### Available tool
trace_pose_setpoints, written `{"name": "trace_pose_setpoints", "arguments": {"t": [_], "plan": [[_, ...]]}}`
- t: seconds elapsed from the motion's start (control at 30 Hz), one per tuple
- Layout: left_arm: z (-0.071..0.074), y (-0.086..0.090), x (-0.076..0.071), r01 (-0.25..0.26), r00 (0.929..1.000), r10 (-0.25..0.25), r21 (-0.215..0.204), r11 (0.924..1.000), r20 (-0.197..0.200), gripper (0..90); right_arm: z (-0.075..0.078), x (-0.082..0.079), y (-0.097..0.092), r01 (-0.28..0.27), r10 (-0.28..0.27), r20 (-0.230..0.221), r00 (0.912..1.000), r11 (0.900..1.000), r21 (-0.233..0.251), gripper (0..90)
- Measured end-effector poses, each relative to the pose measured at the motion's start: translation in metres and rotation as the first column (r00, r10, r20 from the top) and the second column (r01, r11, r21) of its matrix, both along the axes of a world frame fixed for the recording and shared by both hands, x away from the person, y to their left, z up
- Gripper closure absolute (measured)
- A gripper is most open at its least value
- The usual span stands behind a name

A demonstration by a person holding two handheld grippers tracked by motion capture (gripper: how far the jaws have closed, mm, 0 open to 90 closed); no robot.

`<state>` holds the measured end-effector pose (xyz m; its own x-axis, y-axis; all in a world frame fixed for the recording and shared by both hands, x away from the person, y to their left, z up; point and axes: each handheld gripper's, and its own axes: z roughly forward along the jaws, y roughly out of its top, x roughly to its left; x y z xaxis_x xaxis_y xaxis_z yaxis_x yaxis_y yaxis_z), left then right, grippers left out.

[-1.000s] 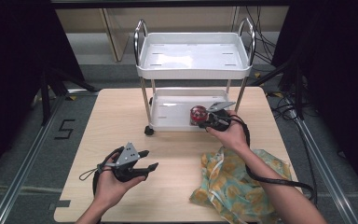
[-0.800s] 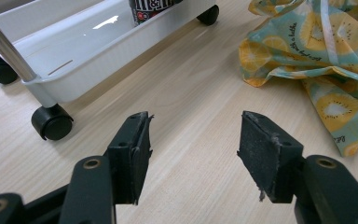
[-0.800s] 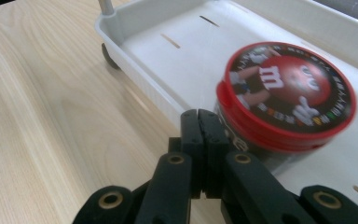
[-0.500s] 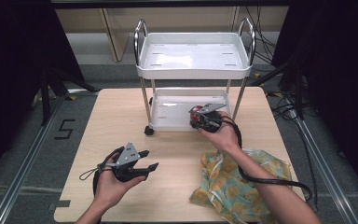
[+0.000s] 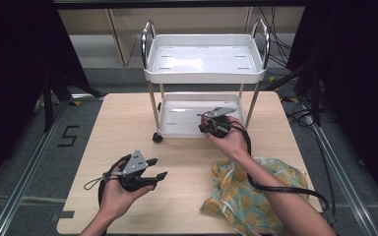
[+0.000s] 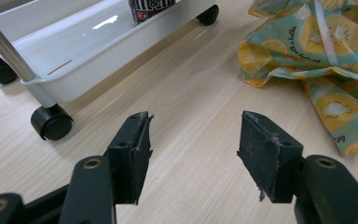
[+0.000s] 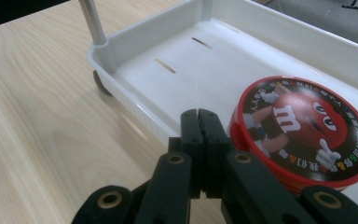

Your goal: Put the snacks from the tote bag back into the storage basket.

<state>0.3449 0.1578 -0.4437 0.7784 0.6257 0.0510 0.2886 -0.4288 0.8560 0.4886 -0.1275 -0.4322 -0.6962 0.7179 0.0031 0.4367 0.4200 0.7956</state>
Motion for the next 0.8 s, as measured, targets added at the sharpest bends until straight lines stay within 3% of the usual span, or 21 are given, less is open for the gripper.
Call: {"name": "trace_pose_setpoints", "arguments": {"t": [0.1, 0.17, 0.27, 0.3, 0.33, 0.37, 0.4, 0.43, 0.47, 0.5, 0.53, 0.57, 0.63, 0.67, 0.7, 0.73, 0.8], "plan": [[0.0, 0.0, 0.0, 0.0, 1.0, 0.0, 0.0, 1.0, 0.001, 42.7, -0.001, 0.002, 0.003, 0.007, -0.007, 0.022, 0.9997, 1.0, -0.002, 90.0], [0.001, 0.001, 0.0, -0.003, 1.0, 0.003, -0.001, 1.0, 0.001, 42.8, -0.001, 0.001, 0.003, 0.005, -0.005, 0.013, 0.9999, 1.0, 0.004, 90.0], [0.0, 0.001, -0.001, -0.018, 0.9998, 0.018, -0.012, 0.9998, -0.01, 42.8, -0.003, 0.0, 0.004, 0.066, -0.066, 0.022, 0.9976, 0.9978, 0.011, 90.0], [0.0, 0.001, -0.001, -0.017, 0.9998, 0.017, -0.011, 0.9998, -0.011, 42.8, -0.001, -0.002, 0.004, 0.067, -0.067, -0.025, 0.9975, 0.9973, 0.031, 90.0], [-0.001, 0.0, -0.001, -0.019, 0.9996, 0.019, -0.017, 0.9997, -0.019, 42.8, -0.003, 0.002, 0.001, 0.065, -0.065, 0.027, 0.9975, 0.9979, -0.003, 90.0], [0.0, 0.0, -0.001, -0.013, 0.9997, 0.013, -0.013, 0.9998, -0.02, 42.7, -0.002, -0.001, 0.002, 0.095, -0.094, -0.013, 0.9954, 0.9955, 0.009, 90.0], [0.0, 0.001, -0.001, -0.009, 0.9999, 0.009, -0.007, 0.9999, -0.013, 42.8, -0.001, -0.001, 0.001, 0.104, -0.103, -0.024, 0.9944, 0.9945, 0.012, 90.0], [0.0, 0.001, 0.0, 0.0, 1.0, 0.0, 0.001, 1.0, -0.004, 42.8, -0.001, -0.001, 0.0, 0.11, -0.11, -0.018, 0.9937, 0.9938, 0.009, 90.0], [-0.001, 0.0, -0.001, -0.017, 0.9996, 0.017, -0.015, 0.9997, -0.022, 42.7, -0.002, -0.001, -0.001, 0.106, -0.105, -0.003, 0.9944, 0.9943, 0.015, 90.0], [0.0, 0.001, -0.001, -0.02, 0.9997, 0.019, -0.013, 0.9997, -0.013, 42.8, -0.003, 0.0, -0.002, 0.121, -0.121, 0.013, 0.9926, 0.9927, 0.007, 90.0], [-0.001, 0.001, -0.001, -0.02, 0.9997, 0.02, -0.014, 0.9997, -0.014, 42.8, -0.001, -0.001, -0.002, 0.14, -0.14, -0.015, 0.9901, 0.9901, 0.011, 90.0], [-0.001, 0.001, -0.001, -0.017, 0.9996, 0.017, -0.022, 0.9996, -0.022, 42.7, -0.002, 0.0, -0.004, 0.135, -0.135, 0.013, 0.9907, 0.9908, 0.005, 90.0], [0.0, 0.002, 0.0, -0.014, 0.9999, 0.014, -0.004, 0.9999, -0.009, 42.8, 0.0, -0.002, -0.007, 0.168, -0.167, -0.028, 0.9855, 0.9856, 0.018, 90.0], [0.0, 0.002, 0.0, -0.006, 1.0, 0.006, 0.004, 1.0, 0.001, 42.7, 0.001, -0.002, -0.009, 0.175, -0.175, -0.025, 0.9843, 0.9843, 0.018, 90.0], [0.0, 0.002, 0.0, -0.007, 1.0, 0.007, 0.004, 1.0, -0.001, 42.8, -0.001, -0.002, -0.011, 0.182, -0.182, -0.002, 0.9833, 0.9831, 0.02, 90.0], [-0.001, 0.001, -0.001, -0.019, 0.9996, 0.018, -0.022, 0.9996, -0.023, 42.8, 0.002, -0.003, -0.013, 0.192, -0.191, -0.036, 0.9809, 0.9814, 0.014, 90.0], [-0.001, 0.001, -0.001, -0.018, 0.9996, 0.018, -0.021, 0.9996, -0.02, 42.8, 0.001, -0.003, -0.018, 0.216, -0.215, -0.029, 0.9761, 0.9765, 0.003, 90.0]]}}
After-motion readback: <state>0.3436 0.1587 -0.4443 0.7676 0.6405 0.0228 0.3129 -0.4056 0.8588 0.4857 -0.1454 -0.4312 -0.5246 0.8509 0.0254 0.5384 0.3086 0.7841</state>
